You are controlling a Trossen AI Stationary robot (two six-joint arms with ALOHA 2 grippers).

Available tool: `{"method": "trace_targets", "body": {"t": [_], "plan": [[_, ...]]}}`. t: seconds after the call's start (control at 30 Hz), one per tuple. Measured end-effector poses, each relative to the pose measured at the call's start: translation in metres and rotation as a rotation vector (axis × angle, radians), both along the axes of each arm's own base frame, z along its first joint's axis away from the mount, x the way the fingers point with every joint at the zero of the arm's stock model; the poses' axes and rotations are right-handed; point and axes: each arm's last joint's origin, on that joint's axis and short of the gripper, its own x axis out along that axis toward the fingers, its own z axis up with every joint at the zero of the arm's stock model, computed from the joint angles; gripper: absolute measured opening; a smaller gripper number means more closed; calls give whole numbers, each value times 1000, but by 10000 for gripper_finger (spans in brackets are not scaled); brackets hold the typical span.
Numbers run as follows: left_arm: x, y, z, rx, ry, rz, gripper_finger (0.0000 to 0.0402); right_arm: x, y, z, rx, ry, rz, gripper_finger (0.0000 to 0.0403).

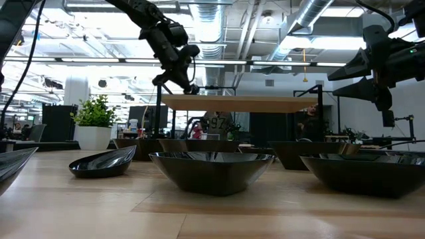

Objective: Pick & Place Mini shaped plates
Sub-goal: Stack the drop shaped plate on top of the drop shaped plates on the shelf

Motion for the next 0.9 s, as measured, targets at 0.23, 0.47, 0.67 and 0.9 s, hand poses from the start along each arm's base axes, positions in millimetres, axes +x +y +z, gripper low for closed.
{"method": "trace_targets", "body": {"t": [0.23,0.47,0.67,0.9], "plan": [[-2,1,0,-26,-23,-21,4,0,0,0,0,0,0,221],[-17,14,8,-68,-62,-23,4,0,0,0,1,0,2,221],[-26,18,7,-91,-44,-31,4,0,0,0,1,0,4,221],[-20,11,8,-76,-73,-132,4,0,0,0,1,0,4,221]]}}
